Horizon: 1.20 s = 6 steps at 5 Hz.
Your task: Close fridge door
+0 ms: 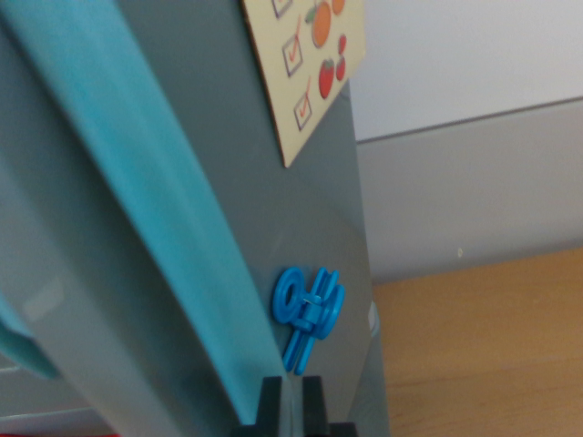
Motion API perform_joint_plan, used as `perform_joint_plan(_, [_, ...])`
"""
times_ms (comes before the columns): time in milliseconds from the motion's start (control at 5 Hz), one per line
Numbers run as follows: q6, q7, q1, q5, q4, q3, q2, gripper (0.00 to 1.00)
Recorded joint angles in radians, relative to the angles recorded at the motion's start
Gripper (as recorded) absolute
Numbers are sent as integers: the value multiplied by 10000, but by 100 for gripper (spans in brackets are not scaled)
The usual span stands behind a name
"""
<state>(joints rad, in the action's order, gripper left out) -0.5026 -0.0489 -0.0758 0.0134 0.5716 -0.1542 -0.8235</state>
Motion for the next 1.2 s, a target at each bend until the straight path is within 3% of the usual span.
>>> perform_joint_plan(200, [2,0,0,0,263,2,533,100])
perform_joint_plan(400, [2,0,0,0,263,2,533,100])
perform_joint_plan(600, [8,0,0,0,527,64,987,100])
perform_joint_plan(800, [8,0,0,0,527,64,987,100])
perform_joint_plan(1000, [18,0,-1,0,757,267,1342,100])
perform_joint_plan(1200, [18,0,-1,0,757,267,1342,100])
